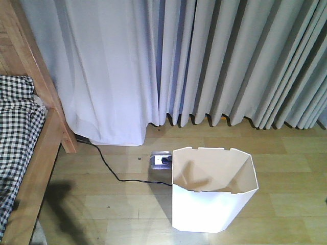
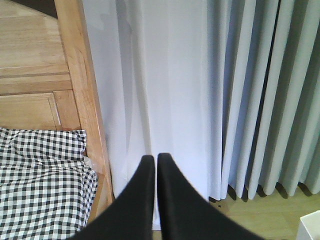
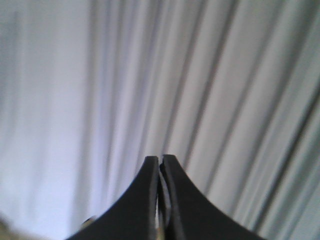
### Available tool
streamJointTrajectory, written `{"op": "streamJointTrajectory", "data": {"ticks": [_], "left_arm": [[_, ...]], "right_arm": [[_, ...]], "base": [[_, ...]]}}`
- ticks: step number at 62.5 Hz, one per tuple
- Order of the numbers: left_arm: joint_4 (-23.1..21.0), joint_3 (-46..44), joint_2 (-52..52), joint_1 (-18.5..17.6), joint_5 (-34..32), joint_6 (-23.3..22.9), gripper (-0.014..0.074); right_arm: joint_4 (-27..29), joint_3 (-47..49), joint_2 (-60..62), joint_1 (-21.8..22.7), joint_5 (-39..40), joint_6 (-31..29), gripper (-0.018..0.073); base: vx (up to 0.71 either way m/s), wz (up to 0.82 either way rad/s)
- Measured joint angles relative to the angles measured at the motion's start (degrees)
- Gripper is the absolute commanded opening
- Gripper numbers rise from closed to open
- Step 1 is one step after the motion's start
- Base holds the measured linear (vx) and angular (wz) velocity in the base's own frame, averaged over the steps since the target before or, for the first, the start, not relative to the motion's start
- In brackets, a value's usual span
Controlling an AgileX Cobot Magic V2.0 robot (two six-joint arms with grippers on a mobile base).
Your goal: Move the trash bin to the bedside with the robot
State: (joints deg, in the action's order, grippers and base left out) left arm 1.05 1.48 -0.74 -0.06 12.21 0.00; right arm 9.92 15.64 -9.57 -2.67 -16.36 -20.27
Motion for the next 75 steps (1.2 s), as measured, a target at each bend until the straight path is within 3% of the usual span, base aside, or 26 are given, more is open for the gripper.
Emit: {"op": "streamJointTrajectory", "data": {"ticks": [11, 23, 38, 54, 75], "left_arm": [[0.0, 0.0, 0.0, 0.0, 0.0, 0.0, -0.0006], [0.0, 0.0, 0.0, 0.0, 0.0, 0.0, -0.0006], [0.0, 0.0, 0.0, 0.0, 0.0, 0.0, -0.0006], [0.0, 0.0, 0.0, 0.0, 0.0, 0.0, -0.0006], [0.0, 0.0, 0.0, 0.0, 0.0, 0.0, -0.0006]], "right_arm": [[-10.9, -5.9, 8.8, 1.0, 1.7, 8.9, -0.0009], [-12.9, -13.2, 10.3, 3.9, 2.4, 14.4, -0.0009], [-16.6, -17.2, 10.3, 5.6, 10.1, 25.0, -0.0009], [-15.9, -17.2, 10.3, 5.6, 10.5, 26.5, -0.0009], [-15.3, -17.2, 10.3, 5.6, 10.6, 22.5, -0.0009]], "base": [[0.00, 0.00], [0.00, 0.00], [0.00, 0.00], [0.00, 0.00], [0.00, 0.00]]}}
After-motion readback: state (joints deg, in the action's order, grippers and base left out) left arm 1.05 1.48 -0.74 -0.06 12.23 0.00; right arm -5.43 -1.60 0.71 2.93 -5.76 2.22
